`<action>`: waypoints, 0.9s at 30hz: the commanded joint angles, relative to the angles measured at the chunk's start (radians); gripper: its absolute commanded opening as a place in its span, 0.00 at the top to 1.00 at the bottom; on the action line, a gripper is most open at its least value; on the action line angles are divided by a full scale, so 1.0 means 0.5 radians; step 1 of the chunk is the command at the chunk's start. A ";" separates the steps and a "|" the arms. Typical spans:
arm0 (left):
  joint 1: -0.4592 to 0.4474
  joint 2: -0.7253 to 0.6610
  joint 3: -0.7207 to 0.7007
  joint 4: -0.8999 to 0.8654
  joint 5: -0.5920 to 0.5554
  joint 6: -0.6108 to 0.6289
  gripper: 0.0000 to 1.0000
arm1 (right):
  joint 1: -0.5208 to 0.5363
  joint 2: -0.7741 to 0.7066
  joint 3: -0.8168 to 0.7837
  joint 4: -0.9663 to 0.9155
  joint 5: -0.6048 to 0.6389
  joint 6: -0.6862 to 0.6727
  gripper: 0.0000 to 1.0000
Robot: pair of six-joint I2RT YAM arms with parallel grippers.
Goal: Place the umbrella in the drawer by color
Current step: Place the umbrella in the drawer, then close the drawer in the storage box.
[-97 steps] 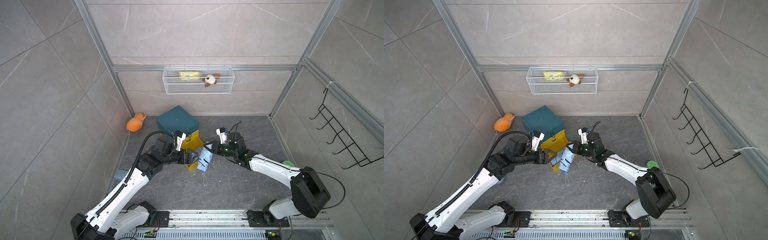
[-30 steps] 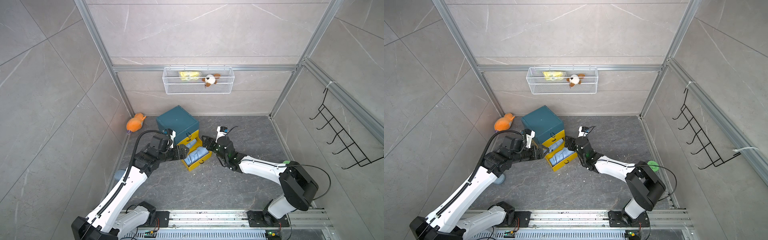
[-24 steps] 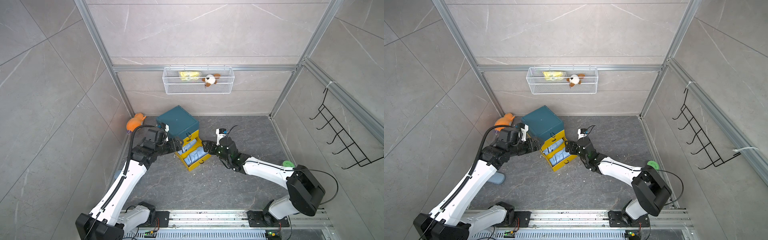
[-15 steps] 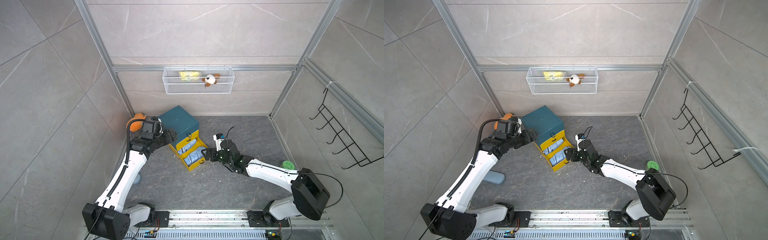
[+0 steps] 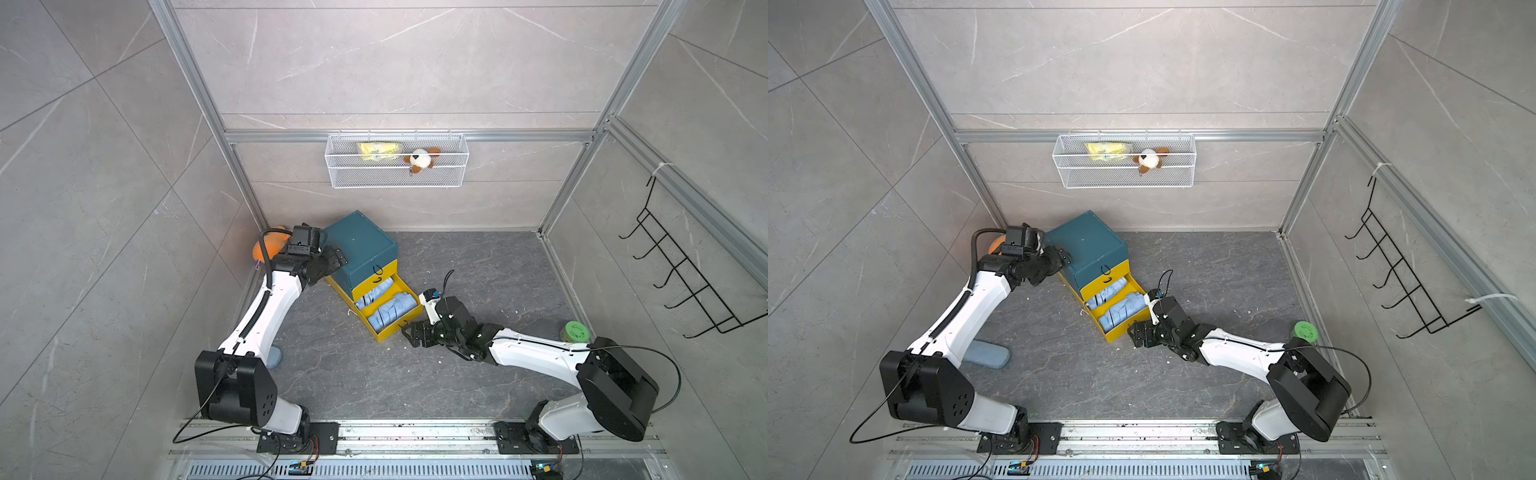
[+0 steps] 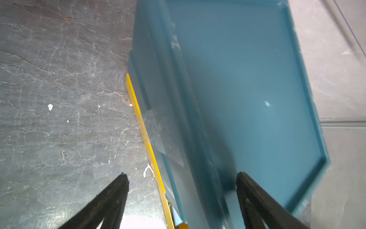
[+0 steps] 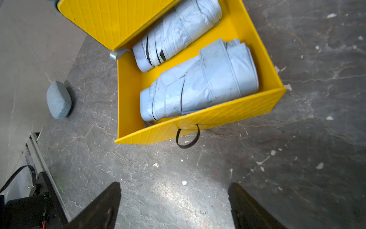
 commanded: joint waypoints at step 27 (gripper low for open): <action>0.000 0.187 -0.272 0.339 0.122 -0.062 0.46 | -0.034 0.713 0.228 0.742 0.016 0.156 0.58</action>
